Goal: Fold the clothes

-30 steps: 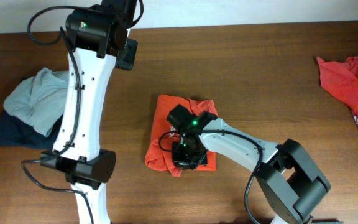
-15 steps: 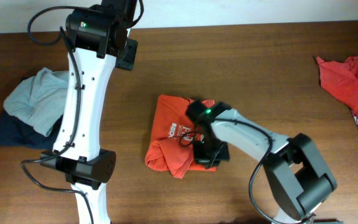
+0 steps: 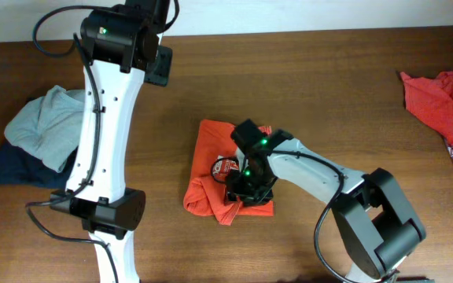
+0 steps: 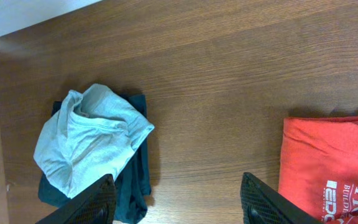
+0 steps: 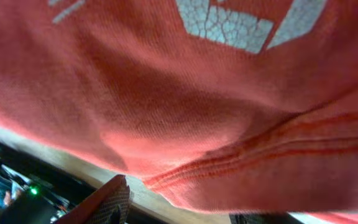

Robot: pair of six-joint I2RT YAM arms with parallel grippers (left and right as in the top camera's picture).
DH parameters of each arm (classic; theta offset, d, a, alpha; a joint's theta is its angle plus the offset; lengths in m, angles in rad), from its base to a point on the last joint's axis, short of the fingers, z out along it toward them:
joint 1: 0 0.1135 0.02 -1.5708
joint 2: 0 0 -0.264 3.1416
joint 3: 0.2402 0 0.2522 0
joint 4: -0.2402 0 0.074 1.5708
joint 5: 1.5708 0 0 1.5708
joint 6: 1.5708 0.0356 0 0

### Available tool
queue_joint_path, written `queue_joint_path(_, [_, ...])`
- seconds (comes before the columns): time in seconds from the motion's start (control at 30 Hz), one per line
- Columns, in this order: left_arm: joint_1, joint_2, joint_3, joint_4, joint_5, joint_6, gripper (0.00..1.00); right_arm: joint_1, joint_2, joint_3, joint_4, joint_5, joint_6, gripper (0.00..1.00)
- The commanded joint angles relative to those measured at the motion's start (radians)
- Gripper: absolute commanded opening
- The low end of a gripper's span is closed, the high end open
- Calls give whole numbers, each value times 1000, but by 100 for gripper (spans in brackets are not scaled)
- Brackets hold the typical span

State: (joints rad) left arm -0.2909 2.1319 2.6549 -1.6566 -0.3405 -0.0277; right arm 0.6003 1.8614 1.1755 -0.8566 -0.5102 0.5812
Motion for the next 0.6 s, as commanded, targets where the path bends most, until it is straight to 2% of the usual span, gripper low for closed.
queue_joint_path(0.0, [6,-10,13,-3,4,-13,64,39,9,-18,24,10,114,51])
queue_joint_path(0.1, [6,-10,13,-3,4,-13,64,60,13,-19,47,32,137,44])
queue_joint_path(0.23, [6,-10,13,-3,4,-13,65,66,13,-19,53,109,137,20])
queue_joint_path(0.37, [6,-10,13,-5,4,-13,65,61,8,-18,49,156,122,5])
queue_joint_path(0.43, [6,-10,13,-5,4,-13,65,52,-3,-16,43,158,87,4])
queue_joint_path(0.57, [6,-10,13,-5,4,-13,65,-7,-46,45,-140,331,-10,4])
